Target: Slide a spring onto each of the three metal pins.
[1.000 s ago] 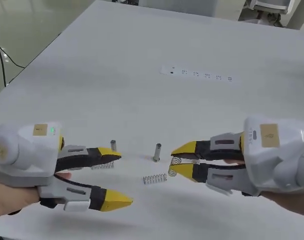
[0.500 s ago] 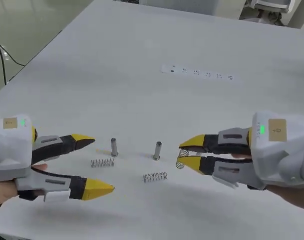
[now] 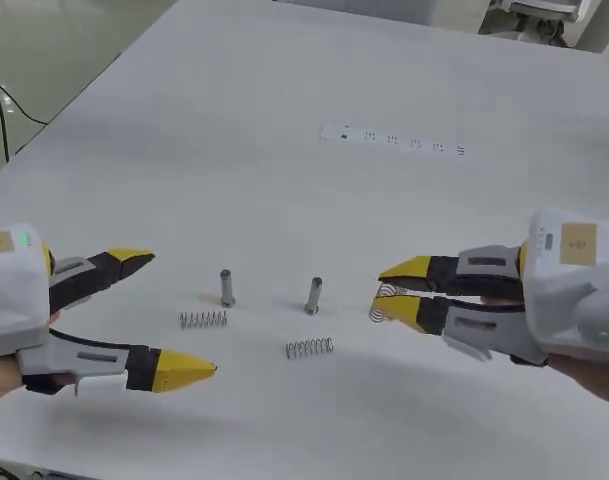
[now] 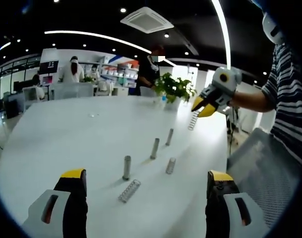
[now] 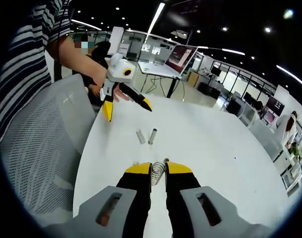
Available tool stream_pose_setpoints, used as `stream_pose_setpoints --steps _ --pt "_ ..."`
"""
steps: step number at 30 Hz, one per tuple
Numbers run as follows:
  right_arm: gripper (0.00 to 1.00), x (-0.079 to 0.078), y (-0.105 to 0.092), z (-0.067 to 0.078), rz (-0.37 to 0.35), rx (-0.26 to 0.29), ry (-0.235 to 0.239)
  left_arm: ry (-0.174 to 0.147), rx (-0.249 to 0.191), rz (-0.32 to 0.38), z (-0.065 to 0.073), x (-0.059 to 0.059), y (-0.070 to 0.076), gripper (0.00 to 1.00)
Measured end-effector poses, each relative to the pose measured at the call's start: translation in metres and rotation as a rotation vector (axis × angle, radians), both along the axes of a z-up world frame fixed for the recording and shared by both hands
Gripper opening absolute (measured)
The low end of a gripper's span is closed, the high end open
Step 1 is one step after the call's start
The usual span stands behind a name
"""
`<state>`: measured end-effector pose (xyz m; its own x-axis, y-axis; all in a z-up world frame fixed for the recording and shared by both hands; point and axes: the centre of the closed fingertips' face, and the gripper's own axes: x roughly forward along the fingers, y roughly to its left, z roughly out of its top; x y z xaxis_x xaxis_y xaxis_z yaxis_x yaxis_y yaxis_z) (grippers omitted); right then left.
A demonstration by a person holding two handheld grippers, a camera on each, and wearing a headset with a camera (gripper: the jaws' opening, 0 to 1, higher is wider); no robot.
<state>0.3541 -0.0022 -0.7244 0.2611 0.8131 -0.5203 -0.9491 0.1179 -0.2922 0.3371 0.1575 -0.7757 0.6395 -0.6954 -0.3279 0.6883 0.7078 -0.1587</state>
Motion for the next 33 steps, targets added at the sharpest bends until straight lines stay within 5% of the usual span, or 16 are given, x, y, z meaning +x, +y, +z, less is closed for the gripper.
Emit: stream_pose_setpoints --steps 15,19,33 --pt "0.07 0.057 -0.034 -0.004 -0.206 0.004 0.005 -0.034 -0.014 0.040 0.009 0.010 0.007 0.98" --pt "0.07 0.065 -0.034 -0.007 -0.252 0.041 0.045 -0.037 -0.017 0.044 0.011 0.011 0.007 0.98" --pt "0.08 0.070 -0.033 -0.028 -0.268 0.017 0.073 -0.035 -0.034 0.054 0.013 0.010 0.008 0.98"
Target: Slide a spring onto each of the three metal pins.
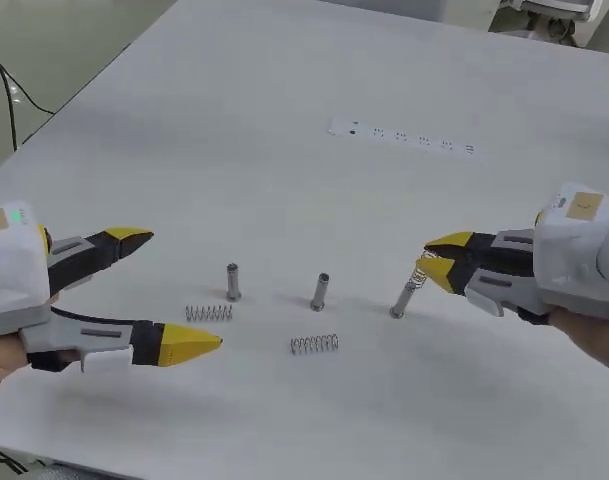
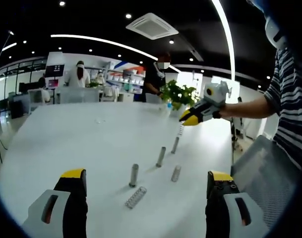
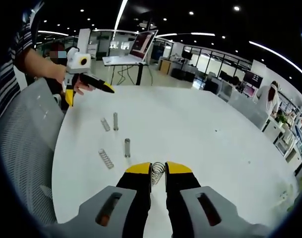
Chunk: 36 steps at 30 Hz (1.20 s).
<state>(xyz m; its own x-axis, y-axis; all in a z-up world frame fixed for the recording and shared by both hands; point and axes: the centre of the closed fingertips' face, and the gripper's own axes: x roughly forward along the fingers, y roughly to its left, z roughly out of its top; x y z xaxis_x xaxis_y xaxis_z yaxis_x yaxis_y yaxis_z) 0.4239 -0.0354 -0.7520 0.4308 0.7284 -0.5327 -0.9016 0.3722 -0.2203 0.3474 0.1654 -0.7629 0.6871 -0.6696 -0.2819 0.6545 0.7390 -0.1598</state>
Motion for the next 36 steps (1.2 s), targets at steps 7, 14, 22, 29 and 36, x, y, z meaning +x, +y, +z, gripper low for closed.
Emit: stream_pose_setpoints --steps 7,14,22,29,36 --pt "0.08 0.001 0.002 -0.004 -0.002 -0.001 0.010 0.004 -0.003 0.002 0.000 0.000 -0.001 0.98" --pt "0.08 0.001 0.002 -0.013 -0.007 -0.004 0.030 0.005 -0.005 0.013 0.000 0.000 0.003 0.98" --pt "0.08 0.003 0.000 -0.031 -0.008 -0.029 0.053 0.008 -0.001 0.009 0.000 -0.001 0.003 0.98" --pt "0.08 0.003 -0.001 -0.045 -0.004 -0.055 0.071 0.013 0.003 0.007 0.000 -0.001 0.002 0.98" --pt "0.08 0.002 0.000 -0.056 0.000 -0.079 0.084 0.013 0.008 0.009 0.002 -0.001 0.005 0.98"
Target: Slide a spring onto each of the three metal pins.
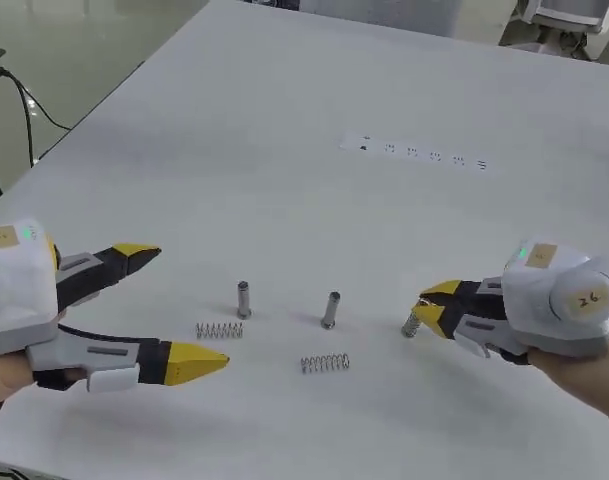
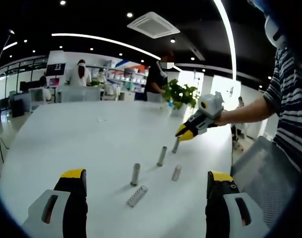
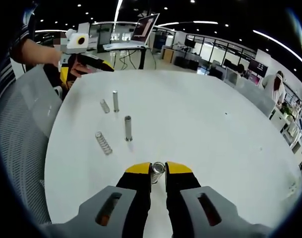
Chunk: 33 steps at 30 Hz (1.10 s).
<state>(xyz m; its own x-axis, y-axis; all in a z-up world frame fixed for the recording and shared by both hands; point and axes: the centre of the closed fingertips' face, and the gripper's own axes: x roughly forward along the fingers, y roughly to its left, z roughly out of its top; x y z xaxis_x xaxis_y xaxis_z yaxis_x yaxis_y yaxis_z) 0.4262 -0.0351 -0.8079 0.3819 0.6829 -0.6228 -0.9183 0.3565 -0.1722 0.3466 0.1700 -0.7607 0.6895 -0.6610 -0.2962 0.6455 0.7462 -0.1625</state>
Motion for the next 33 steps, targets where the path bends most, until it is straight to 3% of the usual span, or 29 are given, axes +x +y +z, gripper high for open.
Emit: stream_pose_setpoints --steps 9,20,28,33 --pt "0.08 -0.0025 -0.0010 -0.0100 0.018 -0.033 0.001 0.002 -0.002 -0.001 0.0003 -0.0018 -0.0016 0.98" --pt "0.09 -0.0020 -0.0008 -0.0091 0.004 -0.028 0.012 0.004 -0.004 -0.001 0.0000 -0.0028 -0.0018 0.98" --pt "0.16 -0.0042 0.0009 -0.0070 -0.023 0.003 0.032 0.005 -0.005 -0.004 -0.0008 -0.0029 -0.0034 0.98" --pt "0.21 -0.0022 0.0000 -0.0017 -0.076 0.059 0.054 0.005 -0.008 -0.004 -0.0008 -0.0026 -0.0036 0.98"
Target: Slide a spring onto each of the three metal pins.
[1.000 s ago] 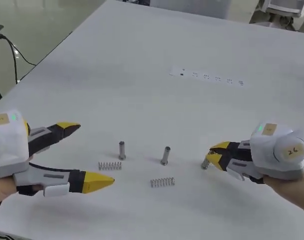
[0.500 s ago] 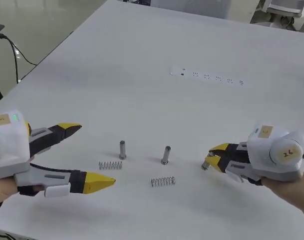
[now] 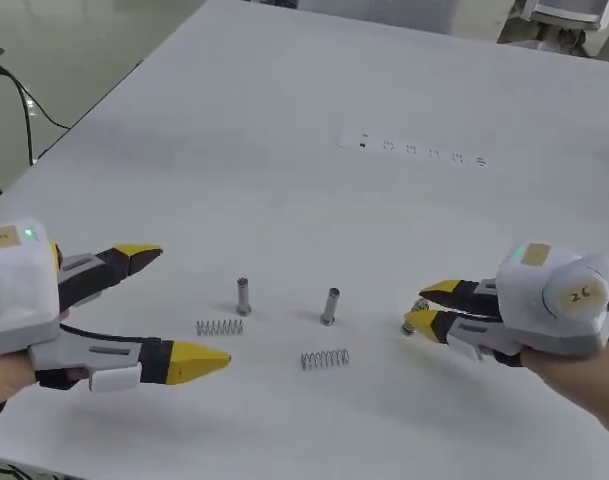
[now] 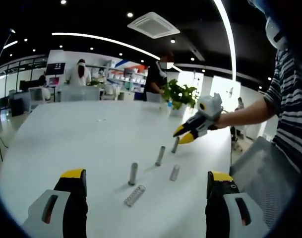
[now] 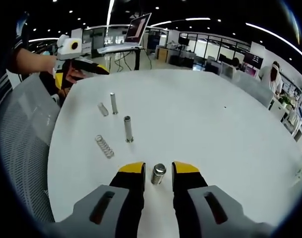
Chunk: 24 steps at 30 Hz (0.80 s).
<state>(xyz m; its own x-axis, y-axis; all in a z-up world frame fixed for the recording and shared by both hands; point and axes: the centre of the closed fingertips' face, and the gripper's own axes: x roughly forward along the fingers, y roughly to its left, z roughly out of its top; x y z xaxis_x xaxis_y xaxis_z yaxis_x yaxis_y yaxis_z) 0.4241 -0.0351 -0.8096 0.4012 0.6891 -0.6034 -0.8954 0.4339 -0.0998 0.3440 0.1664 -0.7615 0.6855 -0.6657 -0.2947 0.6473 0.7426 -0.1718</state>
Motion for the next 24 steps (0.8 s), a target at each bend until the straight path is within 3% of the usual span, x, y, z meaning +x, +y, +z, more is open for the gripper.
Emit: stream_pose_setpoints --steps 14,24 --pt "0.27 0.000 -0.008 0.018 -0.138 0.175 0.068 -0.006 -0.004 0.004 0.002 0.003 -0.001 0.98" --pt "0.27 -0.003 -0.015 0.025 -0.182 0.243 0.086 -0.004 -0.006 0.009 0.001 0.002 0.000 0.98"
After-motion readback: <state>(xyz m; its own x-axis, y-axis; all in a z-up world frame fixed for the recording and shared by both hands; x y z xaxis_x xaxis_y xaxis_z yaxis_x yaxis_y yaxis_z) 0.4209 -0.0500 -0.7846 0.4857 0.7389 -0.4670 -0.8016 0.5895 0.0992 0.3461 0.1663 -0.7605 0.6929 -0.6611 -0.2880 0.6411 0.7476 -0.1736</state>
